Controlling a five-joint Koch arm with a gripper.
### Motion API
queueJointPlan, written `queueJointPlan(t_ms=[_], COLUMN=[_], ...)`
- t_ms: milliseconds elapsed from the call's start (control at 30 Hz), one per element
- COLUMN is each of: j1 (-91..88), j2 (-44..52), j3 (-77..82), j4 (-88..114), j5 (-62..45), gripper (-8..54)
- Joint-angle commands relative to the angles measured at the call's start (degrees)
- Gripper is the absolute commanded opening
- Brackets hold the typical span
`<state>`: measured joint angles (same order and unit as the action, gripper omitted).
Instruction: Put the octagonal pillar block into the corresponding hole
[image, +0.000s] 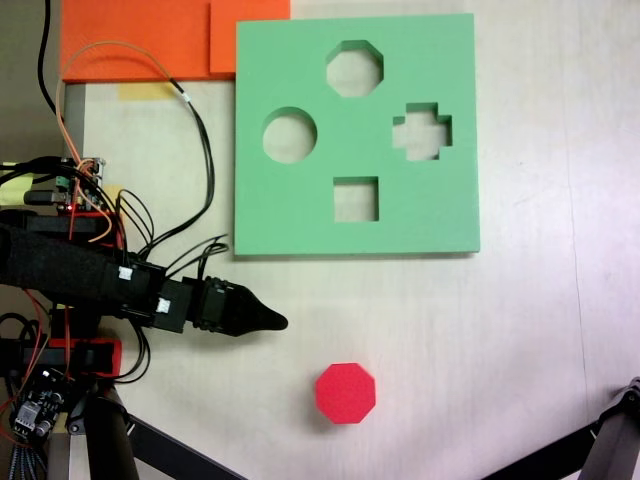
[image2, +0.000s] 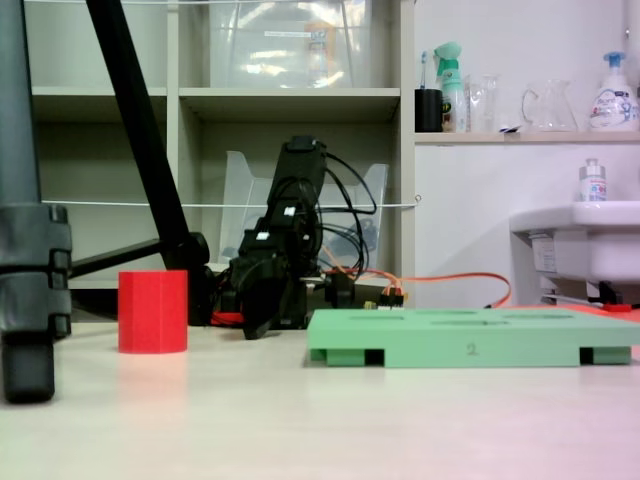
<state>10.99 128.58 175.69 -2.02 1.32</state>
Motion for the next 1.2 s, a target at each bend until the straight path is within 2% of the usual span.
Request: queueJointPlan(t_ms=[0,200,267,333,433,467,600,767,867,900,967,1033,1100,1167], j1=[0.53,2.99,3.43,3.16,4.57,4.75,3.25,1.41,3.08,5.01,6.68,8.00,9.58,11.07], j2=[4.57,4.57,4.66,4.66,4.66,4.66,4.57,2.02,-4.48,-10.55,-25.05,-30.50,-34.54,-38.50], j3=[3.96,3.96,4.04,3.96,-1.41,-4.83,-33.31,-52.03,-65.74,-74.09,-93.16,-99.05,-101.78,-103.97], j4=[2.11,2.02,-0.97,-9.23,-7.03,-1.76,44.30,66.88,76.82,84.64,99.58,100.99,100.28,100.02], j5=[2.11,4.92,19.34,46.85,56.34,60.38,83.32,87.36,86.48,84.81,80.16,77.70,76.20,75.94], gripper=[33.7,34.8,35.2,34.4,33.2,33.0,31.2,28.1,28.2,28.4,38.3,48.4,52.1,52.2])
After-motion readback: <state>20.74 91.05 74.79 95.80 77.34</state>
